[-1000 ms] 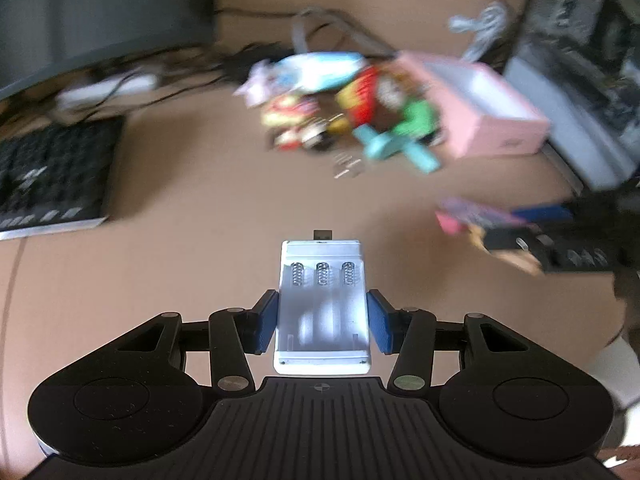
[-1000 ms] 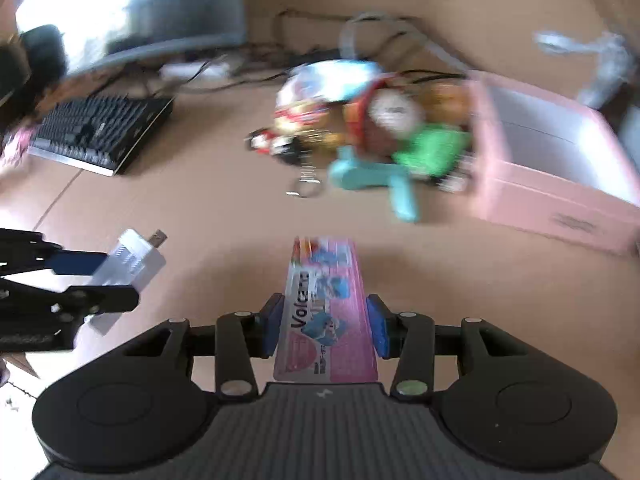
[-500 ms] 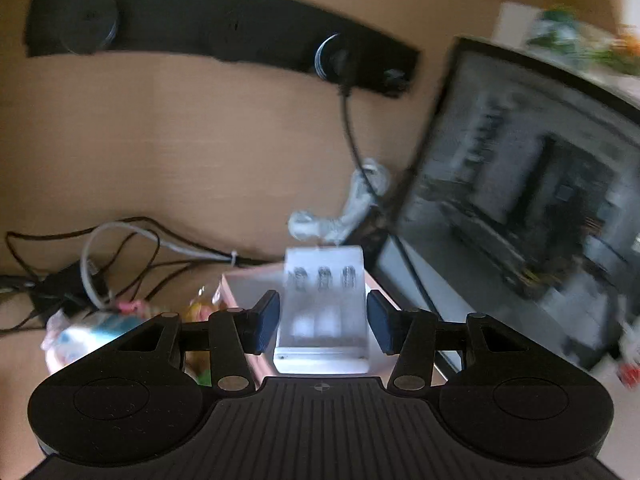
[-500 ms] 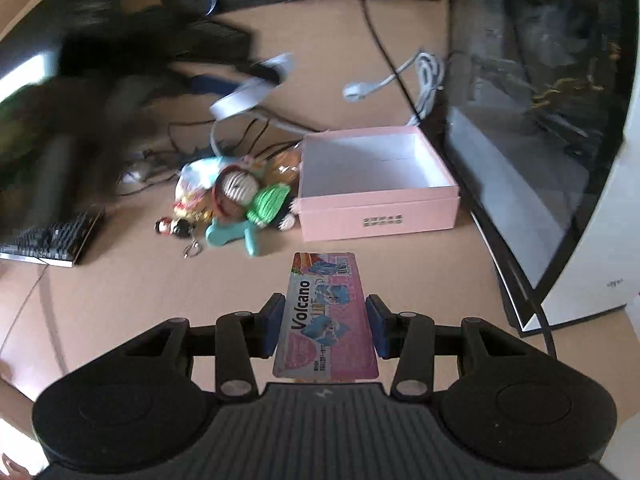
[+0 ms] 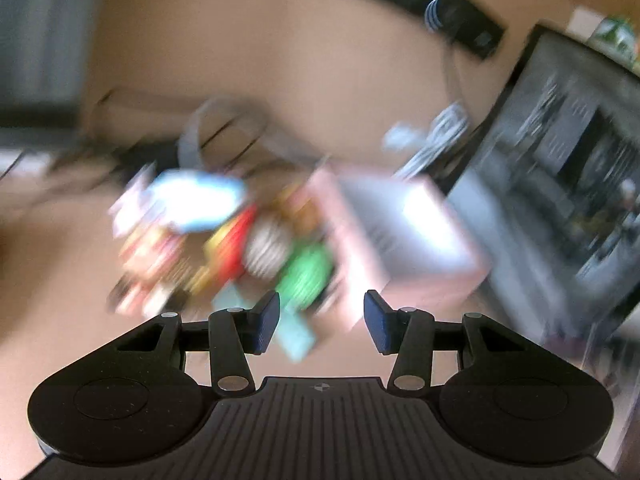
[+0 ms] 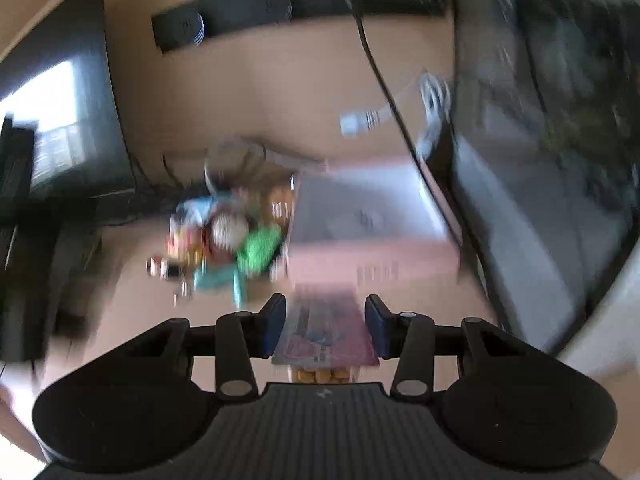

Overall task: Organize objects
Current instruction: 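Lower the charger into the pink box and open the left tool, then carry the Volcano pack over the pink box and release it with the right tool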

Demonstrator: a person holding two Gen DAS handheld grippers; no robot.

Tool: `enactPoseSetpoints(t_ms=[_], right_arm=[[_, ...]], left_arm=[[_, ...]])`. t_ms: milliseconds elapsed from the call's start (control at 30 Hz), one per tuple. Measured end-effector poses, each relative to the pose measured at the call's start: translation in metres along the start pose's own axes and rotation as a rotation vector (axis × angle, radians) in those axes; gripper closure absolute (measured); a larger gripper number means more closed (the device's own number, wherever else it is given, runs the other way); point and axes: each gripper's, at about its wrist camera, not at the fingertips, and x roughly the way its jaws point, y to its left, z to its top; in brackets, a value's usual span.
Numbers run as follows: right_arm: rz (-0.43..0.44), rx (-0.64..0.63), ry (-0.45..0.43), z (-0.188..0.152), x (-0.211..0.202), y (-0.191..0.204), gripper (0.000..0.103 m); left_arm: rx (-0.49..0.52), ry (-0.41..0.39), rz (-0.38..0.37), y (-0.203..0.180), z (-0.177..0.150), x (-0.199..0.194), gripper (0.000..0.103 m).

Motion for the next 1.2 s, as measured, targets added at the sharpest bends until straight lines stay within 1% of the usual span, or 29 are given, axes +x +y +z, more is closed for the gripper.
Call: enactPoseSetpoints(t_ms=[33, 67, 167, 200, 233, 267, 300, 333, 367, 400, 433, 500, 567, 633, 667, 700, 733, 767, 800, 833, 867, 933, 1000, 1033, 1100, 1167, 1200], right_arm=[[-0.003, -0.016, -0.025, 0.017, 0.004, 0.001, 0.085], [-0.009, -0.026, -0.053, 0.033, 0.007, 0.001, 0.085], [-0.043, -0.087, -0.177, 0.080, 0.022, 0.006, 0.085], [-0.048, -0.099, -0.202, 0.094, 0.029, 0.007, 0.085], [-0.044, -0.095, -0.208, 0.106, 0.035, 0.005, 0.084], [-0.022, -0.080, -0.202, 0.116, 0.039, 0.003, 0.084], [0.006, -0.066, -0.190, 0.121, 0.040, 0.001, 0.077], [0.027, -0.058, -0.171, 0.122, 0.041, 0.000, 0.060], [0.038, -0.059, -0.155, 0.119, 0.042, -0.001, 0.049], [0.042, -0.066, -0.137, 0.111, 0.042, -0.001, 0.031], [0.048, -0.087, -0.104, 0.098, 0.045, 0.002, 0.027], [0.054, -0.175, 0.013, 0.062, 0.060, 0.011, 0.027], [0.037, -0.224, 0.140, 0.025, 0.079, 0.015, 0.027], [0.016, -0.213, 0.257, -0.008, 0.102, 0.012, 0.028], [0.004, -0.199, 0.293, -0.020, 0.112, 0.009, 0.028], [-0.007, -0.191, 0.315, -0.028, 0.120, 0.008, 0.031], [-0.015, -0.183, 0.341, -0.036, 0.128, 0.005, 0.043], [-0.019, -0.174, 0.372, -0.042, 0.136, 0.002, 0.052], [-0.026, -0.165, 0.392, -0.045, 0.141, 0.000, 0.058], [-0.013, -0.141, 0.387, -0.046, 0.142, -0.002, 0.060], [-0.011, -0.131, 0.406, -0.043, 0.142, -0.003, 0.060], [-0.008, -0.122, 0.412, -0.037, 0.134, -0.001, 0.060], [0.039, -0.090, 0.391, -0.022, 0.116, 0.000, 0.060], [0.062, -0.073, 0.364, -0.010, 0.105, 0.000, 0.060], [0.068, -0.060, 0.287, 0.016, 0.087, -0.001, 0.060], [0.022, -0.079, 0.185, 0.054, 0.080, 0.002, 0.060], [-0.002, -0.100, 0.146, 0.070, 0.083, 0.003, 0.060]], left_arm=[[-0.024, 0.029, 0.024, 0.011, -0.016, -0.004, 0.052], [-0.053, 0.048, 0.040, 0.020, -0.028, -0.008, 0.052], [-0.145, 0.076, 0.085, 0.043, -0.056, -0.021, 0.052], [-0.165, 0.073, 0.100, 0.048, -0.063, -0.026, 0.052], [-0.173, 0.069, 0.109, 0.053, -0.067, -0.032, 0.052], [-0.176, 0.066, 0.116, 0.056, -0.070, -0.036, 0.052], [-0.176, 0.060, 0.124, 0.060, -0.071, -0.040, 0.052], [-0.175, 0.054, 0.129, 0.062, -0.071, -0.044, 0.052], [-0.175, 0.048, 0.136, 0.065, -0.071, -0.046, 0.052], [-0.175, 0.047, 0.142, 0.066, -0.069, -0.047, 0.052], [-0.176, 0.048, 0.149, 0.066, -0.068, -0.047, 0.052], [-0.171, 0.056, 0.152, 0.066, -0.066, -0.048, 0.053], [-0.154, 0.070, 0.147, 0.063, -0.065, -0.046, 0.052], [-0.131, 0.090, 0.131, 0.058, -0.065, -0.046, 0.052], [-0.123, 0.099, 0.122, 0.056, -0.066, -0.045, 0.052], [-0.114, 0.109, 0.114, 0.053, -0.066, -0.044, 0.052], [-0.104, 0.118, 0.106, 0.050, -0.066, -0.042, 0.052], [-0.094, 0.125, 0.100, 0.049, -0.067, -0.041, 0.052], [-0.086, 0.132, 0.095, 0.047, -0.067, -0.040, 0.052], [-0.079, 0.137, 0.093, 0.046, -0.068, -0.040, 0.052], [-0.074, 0.137, 0.092, 0.046, -0.068, -0.041, 0.052], [-0.070, 0.135, 0.090, 0.049, -0.069, -0.045, 0.052], [-0.078, 0.124, 0.095, 0.054, -0.070, -0.050, 0.052], [-0.086, 0.121, 0.099, 0.057, -0.070, -0.052, 0.052], [-0.117, 0.123, 0.101, 0.066, -0.070, -0.052, 0.052], [-0.121, 0.122, 0.104, 0.068, -0.069, -0.049, 0.053], [-0.114, 0.122, 0.108, 0.068, -0.068, -0.046, 0.053]])
